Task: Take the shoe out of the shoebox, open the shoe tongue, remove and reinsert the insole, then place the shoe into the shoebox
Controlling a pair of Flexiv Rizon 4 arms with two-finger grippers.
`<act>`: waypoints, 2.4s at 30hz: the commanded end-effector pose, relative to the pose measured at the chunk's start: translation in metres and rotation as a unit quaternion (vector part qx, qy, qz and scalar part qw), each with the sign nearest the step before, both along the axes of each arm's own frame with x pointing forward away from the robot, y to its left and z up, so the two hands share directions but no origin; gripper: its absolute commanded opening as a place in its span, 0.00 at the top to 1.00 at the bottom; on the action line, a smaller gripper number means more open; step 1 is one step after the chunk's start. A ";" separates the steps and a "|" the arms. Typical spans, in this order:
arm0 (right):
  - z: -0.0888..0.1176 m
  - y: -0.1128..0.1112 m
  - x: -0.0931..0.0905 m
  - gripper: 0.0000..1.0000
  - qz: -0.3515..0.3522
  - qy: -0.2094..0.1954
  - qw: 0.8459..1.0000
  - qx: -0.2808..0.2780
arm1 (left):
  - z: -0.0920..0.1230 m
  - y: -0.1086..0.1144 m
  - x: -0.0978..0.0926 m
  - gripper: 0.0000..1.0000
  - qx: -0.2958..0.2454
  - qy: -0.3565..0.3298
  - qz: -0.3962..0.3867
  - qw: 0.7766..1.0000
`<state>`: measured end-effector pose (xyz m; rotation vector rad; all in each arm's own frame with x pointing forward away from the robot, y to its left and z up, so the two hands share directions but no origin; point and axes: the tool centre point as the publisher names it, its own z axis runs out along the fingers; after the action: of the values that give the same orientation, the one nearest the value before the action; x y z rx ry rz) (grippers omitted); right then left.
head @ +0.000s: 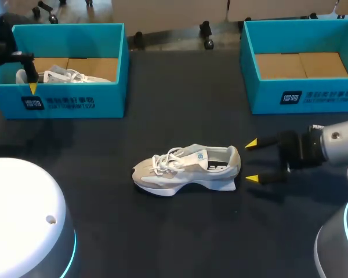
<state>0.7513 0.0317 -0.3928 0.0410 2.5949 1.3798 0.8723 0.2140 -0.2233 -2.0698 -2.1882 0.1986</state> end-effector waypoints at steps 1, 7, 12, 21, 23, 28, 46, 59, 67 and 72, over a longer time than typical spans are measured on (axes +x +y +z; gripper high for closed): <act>-0.003 0.013 0.003 0.00 -0.002 0.003 1.000 -0.004 | 0.000 0.000 -0.002 0.00 0.001 -0.002 0.000 1.000; -0.003 0.021 -0.001 0.00 -0.012 0.008 1.000 -0.003 | 0.000 0.000 -0.002 0.00 0.001 -0.002 0.000 1.000; -0.005 0.028 -0.002 0.00 -0.014 0.012 1.000 -0.003 | 0.000 0.000 -0.002 0.00 0.001 -0.002 0.000 1.000; -0.008 0.039 -0.001 0.00 -0.013 0.015 1.000 -0.003 | 0.000 0.000 -0.002 0.00 0.001 -0.002 0.000 1.000; -0.008 0.041 0.000 0.00 -0.013 0.016 1.000 -0.002 | 0.000 0.000 -0.002 0.00 0.001 -0.002 0.000 1.000; -0.010 0.046 0.001 0.00 -0.010 0.016 1.000 0.000 | 0.000 0.000 -0.002 0.00 0.001 -0.002 0.000 1.000; -0.021 0.060 -0.001 0.00 -0.002 0.022 1.000 0.005 | 0.000 0.000 -0.002 0.00 0.001 -0.002 0.000 1.000; -0.028 0.069 -0.001 1.00 -0.005 0.032 0.999 0.016 | 0.000 0.000 -0.002 0.00 0.001 -0.002 0.000 1.000; -0.028 0.069 -0.001 1.00 -0.005 0.032 0.999 0.016 | 0.000 0.000 -0.002 0.00 0.001 -0.002 0.000 1.000; -0.028 0.069 -0.001 1.00 -0.005 0.032 0.999 0.016 | 0.000 0.000 -0.002 0.00 0.001 -0.002 0.000 1.000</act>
<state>0.7501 0.0942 -0.4172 0.1016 2.6173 1.4491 0.8723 0.2140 -0.2233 -2.0698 -2.1882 0.1986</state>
